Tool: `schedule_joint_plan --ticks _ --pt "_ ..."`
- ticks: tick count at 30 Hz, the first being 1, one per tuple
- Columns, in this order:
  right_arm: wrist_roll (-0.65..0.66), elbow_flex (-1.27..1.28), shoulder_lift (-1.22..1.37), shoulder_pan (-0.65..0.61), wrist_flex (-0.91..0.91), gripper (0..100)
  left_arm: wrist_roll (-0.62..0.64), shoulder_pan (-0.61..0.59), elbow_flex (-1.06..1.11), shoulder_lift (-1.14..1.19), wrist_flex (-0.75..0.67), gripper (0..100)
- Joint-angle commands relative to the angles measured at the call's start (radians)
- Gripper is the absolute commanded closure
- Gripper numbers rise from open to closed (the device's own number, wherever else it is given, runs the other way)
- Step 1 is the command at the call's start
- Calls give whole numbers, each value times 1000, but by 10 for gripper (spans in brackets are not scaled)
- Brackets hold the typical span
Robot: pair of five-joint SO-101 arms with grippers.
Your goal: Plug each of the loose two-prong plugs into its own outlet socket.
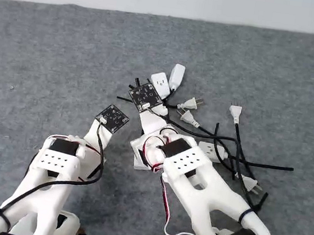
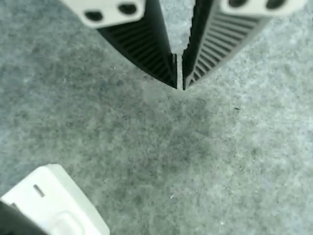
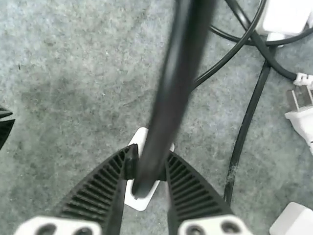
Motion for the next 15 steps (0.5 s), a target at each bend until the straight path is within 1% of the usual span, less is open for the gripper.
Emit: schedule_joint_plan --ticks 1,7,15 --pt "12 12 39 -15 36 991 5 -5 -10 -26 -12 987" --pt "18 14 39 -39 36 991 5 -5 -10 -26 -12 987" --pt "41 12 42 -41 54 991 5 -5 -10 -26 -12 987"
